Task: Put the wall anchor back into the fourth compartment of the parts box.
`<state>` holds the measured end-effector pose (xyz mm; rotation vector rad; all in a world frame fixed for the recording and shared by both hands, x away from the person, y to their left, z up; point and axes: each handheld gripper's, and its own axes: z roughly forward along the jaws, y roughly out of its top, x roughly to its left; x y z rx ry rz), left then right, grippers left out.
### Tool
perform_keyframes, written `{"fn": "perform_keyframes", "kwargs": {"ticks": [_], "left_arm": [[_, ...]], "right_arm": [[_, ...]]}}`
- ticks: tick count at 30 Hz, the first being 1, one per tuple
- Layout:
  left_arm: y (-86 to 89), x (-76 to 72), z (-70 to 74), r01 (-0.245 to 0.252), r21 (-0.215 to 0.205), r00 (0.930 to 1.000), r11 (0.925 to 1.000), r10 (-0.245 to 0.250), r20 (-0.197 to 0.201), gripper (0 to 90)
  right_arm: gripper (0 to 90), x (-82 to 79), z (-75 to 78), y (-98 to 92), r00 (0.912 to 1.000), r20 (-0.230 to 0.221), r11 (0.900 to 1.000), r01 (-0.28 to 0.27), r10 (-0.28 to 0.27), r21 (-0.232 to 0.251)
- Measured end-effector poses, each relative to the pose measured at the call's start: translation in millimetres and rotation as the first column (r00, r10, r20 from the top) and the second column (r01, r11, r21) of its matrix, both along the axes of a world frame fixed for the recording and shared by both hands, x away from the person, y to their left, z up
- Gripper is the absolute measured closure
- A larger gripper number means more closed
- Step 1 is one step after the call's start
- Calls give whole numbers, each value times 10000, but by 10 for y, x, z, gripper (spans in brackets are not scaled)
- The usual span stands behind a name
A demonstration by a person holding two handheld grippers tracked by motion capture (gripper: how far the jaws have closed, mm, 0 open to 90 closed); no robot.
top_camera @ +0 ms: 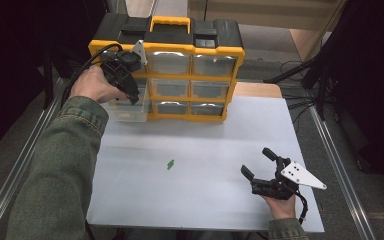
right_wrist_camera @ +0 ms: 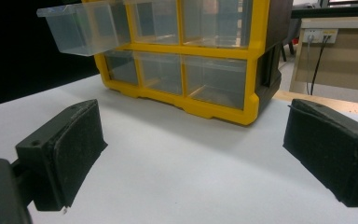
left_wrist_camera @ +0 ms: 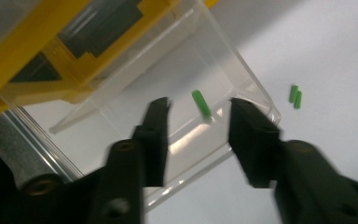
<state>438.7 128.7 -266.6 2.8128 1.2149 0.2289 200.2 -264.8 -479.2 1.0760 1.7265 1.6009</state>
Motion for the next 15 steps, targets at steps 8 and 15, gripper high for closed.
{"fn": "perform_keyframes", "kwargs": {"ticks": [8,15], "left_arm": [[6,-79,18,-21,-177,10000,9998,20,-65,319],[-118,-281,31,290,-350,9996,9990,-292,-53,309]], "right_arm": [[55,2,-1,2,10000,-33,10000,-8,8,-6],[55,2,0,3,10000,-17,10000,-9,9,-12]]}}
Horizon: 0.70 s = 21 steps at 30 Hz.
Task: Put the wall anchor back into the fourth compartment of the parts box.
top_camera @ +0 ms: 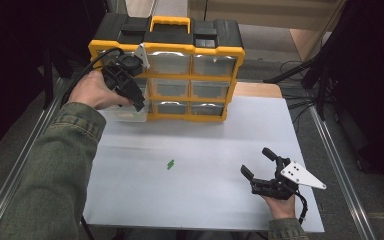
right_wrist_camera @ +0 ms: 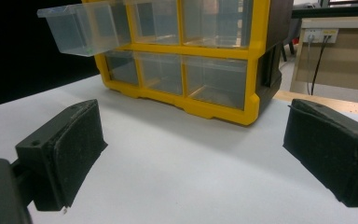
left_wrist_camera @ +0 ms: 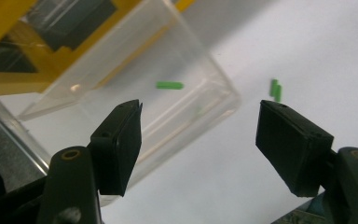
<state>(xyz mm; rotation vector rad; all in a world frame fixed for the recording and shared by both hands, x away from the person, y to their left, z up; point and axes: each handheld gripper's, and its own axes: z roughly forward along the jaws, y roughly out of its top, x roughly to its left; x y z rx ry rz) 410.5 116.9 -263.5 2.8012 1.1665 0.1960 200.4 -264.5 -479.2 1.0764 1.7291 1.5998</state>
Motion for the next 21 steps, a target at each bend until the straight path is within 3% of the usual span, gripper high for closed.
{"fn": "perform_keyframes", "kwargs": {"ticks": [9,14,21], "left_arm": [[-309,-267,-150,599,31,9982,9982,-599,59,309],[-485,-393,-320,943,124,9955,9955,-943,-1,309],[-634,-469,-597,1278,315,9912,9913,-1265,-384,310]], "right_arm": [[55,4,0,13,10000,1,10000,-41,41,-5],[55,4,1,10,10000,-3,10000,-38,38,20],[55,8,-1,11,10000,18,10000,-58,58,-14]]}}
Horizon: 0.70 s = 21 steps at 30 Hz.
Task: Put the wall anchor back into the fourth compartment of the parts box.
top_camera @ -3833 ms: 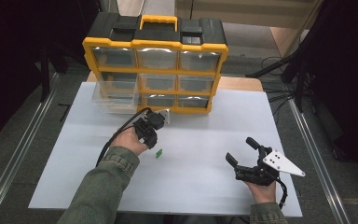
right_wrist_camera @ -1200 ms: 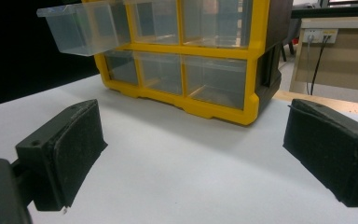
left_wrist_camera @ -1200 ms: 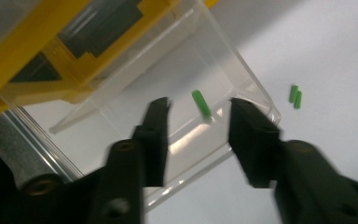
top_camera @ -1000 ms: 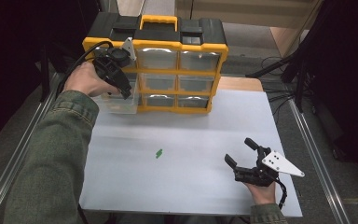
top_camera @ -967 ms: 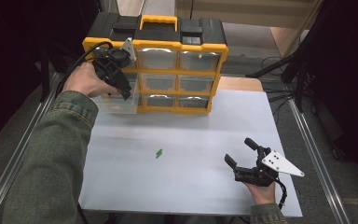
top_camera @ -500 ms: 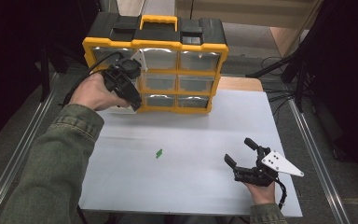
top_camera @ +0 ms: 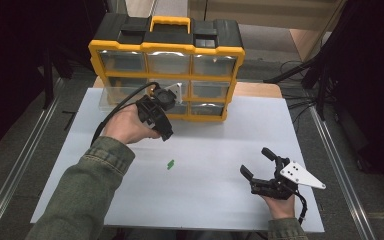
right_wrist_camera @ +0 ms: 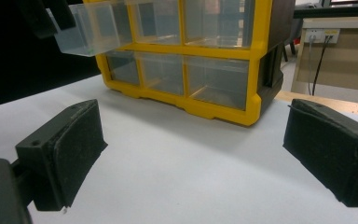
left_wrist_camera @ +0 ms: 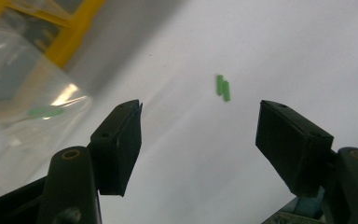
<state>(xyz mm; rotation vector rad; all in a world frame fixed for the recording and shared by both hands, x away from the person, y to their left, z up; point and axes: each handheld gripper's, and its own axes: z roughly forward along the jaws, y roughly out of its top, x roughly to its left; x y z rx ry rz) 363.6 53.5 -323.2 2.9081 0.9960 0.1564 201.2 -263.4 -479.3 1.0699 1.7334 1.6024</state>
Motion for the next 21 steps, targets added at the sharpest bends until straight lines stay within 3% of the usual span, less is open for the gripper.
{"fn": "perform_keyframes", "kwargs": {"ticks": [8,21], "left_arm": [[-60,-37,-349,152,248,9993,9996,-144,-332,313],[-69,-4,-986,140,664,9996,9977,-123,-266,314]], "right_arm": [[56,-2,-2,8,10000,-54,10000,-15,15,-10],[55,0,-5,5,10000,-45,10000,-14,14,-44]]}}
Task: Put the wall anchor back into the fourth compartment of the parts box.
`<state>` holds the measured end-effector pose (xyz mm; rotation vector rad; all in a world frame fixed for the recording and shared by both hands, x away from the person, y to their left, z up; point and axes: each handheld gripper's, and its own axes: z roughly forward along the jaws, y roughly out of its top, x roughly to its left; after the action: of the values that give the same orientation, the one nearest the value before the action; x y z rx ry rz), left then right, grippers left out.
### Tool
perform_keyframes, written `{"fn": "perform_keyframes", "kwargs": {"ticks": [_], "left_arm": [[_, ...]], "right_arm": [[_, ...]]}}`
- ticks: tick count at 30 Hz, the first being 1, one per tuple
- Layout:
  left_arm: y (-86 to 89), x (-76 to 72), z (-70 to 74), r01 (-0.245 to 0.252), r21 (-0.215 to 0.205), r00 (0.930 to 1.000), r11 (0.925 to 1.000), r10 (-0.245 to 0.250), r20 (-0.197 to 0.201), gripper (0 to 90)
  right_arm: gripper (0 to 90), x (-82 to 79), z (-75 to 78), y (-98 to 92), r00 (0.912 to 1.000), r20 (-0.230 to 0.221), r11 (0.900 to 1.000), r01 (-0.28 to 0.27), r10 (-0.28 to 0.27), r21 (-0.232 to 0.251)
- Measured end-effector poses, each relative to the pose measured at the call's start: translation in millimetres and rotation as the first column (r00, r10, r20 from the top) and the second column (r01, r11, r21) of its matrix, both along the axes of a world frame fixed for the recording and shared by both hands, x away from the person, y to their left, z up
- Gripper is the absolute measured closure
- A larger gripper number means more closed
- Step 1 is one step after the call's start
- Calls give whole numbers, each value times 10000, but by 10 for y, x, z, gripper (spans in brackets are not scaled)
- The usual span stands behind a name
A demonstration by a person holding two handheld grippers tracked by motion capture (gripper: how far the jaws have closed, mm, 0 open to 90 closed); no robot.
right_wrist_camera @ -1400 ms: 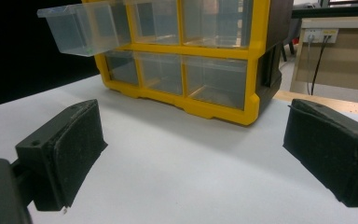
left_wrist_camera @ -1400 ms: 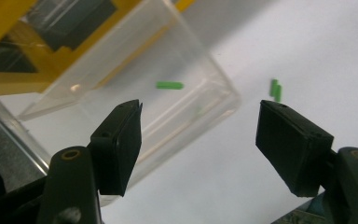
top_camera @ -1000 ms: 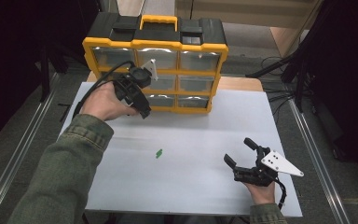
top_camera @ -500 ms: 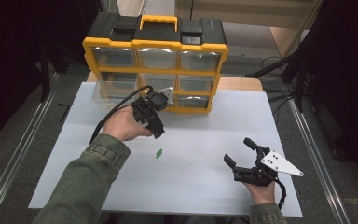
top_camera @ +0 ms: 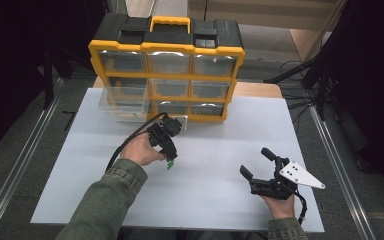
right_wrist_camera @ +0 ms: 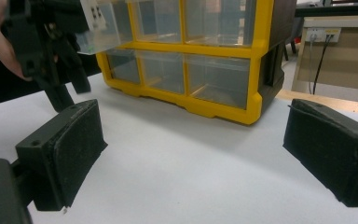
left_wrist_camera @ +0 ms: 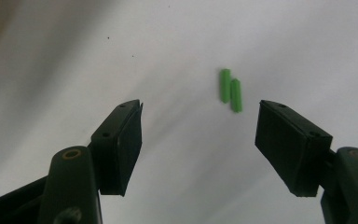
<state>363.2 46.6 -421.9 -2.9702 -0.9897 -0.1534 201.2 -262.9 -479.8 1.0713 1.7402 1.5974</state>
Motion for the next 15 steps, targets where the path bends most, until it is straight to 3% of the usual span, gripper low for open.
{"fn": "perform_keyframes", "kwargs": {"ticks": [6,15], "left_arm": [[9,55,-231,-16,229,10000,9997,17,-43,314],[4,85,-382,-104,181,9999,9998,106,-108,314]], "right_arm": [[55,0,-2,3,10000,-29,10000,-14,14,-24],[55,1,-5,8,10000,-34,10000,-27,27,-74]]}}
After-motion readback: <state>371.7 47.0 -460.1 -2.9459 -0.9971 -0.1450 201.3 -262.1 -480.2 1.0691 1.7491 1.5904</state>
